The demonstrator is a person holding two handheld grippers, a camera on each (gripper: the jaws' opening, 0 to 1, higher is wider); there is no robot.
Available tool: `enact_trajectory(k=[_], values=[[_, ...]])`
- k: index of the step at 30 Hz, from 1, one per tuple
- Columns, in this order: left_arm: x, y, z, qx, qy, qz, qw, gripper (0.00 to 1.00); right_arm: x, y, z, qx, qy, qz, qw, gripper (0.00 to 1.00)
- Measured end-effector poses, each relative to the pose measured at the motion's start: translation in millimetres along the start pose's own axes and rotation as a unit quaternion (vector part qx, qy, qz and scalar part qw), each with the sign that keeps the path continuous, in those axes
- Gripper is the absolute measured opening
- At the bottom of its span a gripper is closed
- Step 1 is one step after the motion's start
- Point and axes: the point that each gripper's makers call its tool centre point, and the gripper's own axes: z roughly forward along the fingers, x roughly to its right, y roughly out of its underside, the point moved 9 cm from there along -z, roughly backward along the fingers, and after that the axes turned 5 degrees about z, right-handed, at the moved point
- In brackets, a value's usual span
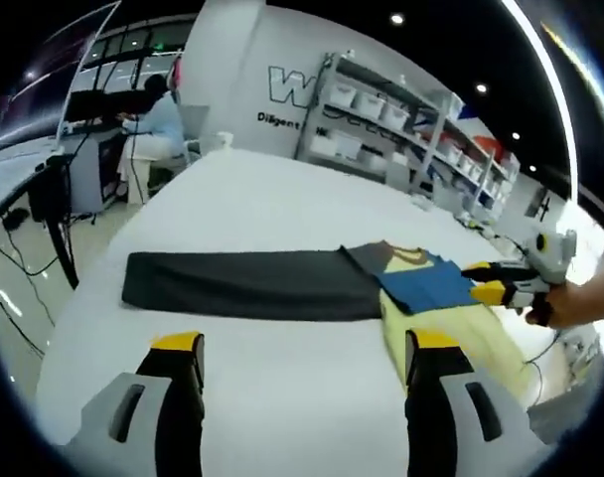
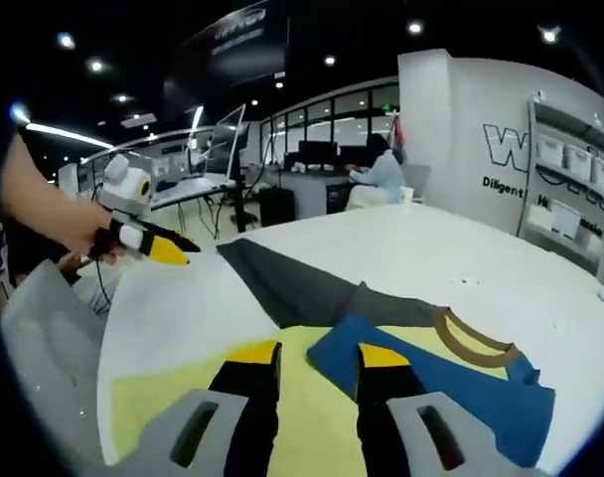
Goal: Fold the garment on the visible template until the final outline fits inside the template.
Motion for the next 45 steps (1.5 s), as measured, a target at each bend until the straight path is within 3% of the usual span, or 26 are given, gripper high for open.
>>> enact_trajectory(k=[6,12,15,21,23,25,32,33,39,42,45], values=[[-41.3,-0.5,12,0.000,-0.053,-0.060,0.9968,0.72,6,-1.6,-16,0.008,0.009,0.007,0.9999,0.26],[-75.5,0.8,24,0.003,-0.102,-0.115,0.9882,0.63,14,-5.2,-30,0.013,0.017,0.002,0.9998,0.24],[-82.0,4.3,27,0.004,-0.118,-0.147,0.9821,0.59,18,-4.6,-37,0.014,0.020,-0.001,0.9997,0.24],[-81.5,2.7,34,0.009,-0.132,-0.149,0.9800,0.44,21,-2.7,-47,0.014,0.026,-0.001,0.9995,0.23],[-79.4,2.2,34,0.016,-0.147,-0.164,0.9752,0.40,22,-2.2,-50,0.015,0.028,-0.001,0.9995,0.22],[-78.0,2.2,35,0.022,-0.159,-0.185,0.9695,0.33,24,-2.3,-53,0.015,0.030,-0.001,0.9994,0.22],[-80.7,1.8,34,0.018,-0.185,-0.201,0.9619,0.10,30,-4.5,-58,0.017,0.035,-0.002,0.9992,0.20],[-83.3,0.9,35,0.020,-0.185,-0.202,0.9616,0.01,31,-4.8,-59,0.017,0.035,-0.003,0.9992,0.20],[-74.6,-16.0,29,0.057,-0.165,-0.187,0.9667,0.01,35,-4.1,-63,0.017,0.037,-0.004,0.9992,0.19],[-64.7,-28.3,27,0.079,-0.143,-0.187,0.9686,0.01,36,-4.0,-65,0.019,0.039,-0.001,0.9990,0.19],[-50.7,-48.5,27,0.119,-0.101,-0.174,0.9722,0.01,35,-3.6,-67,0.022,0.041,0.001,0.9989,0.20]])
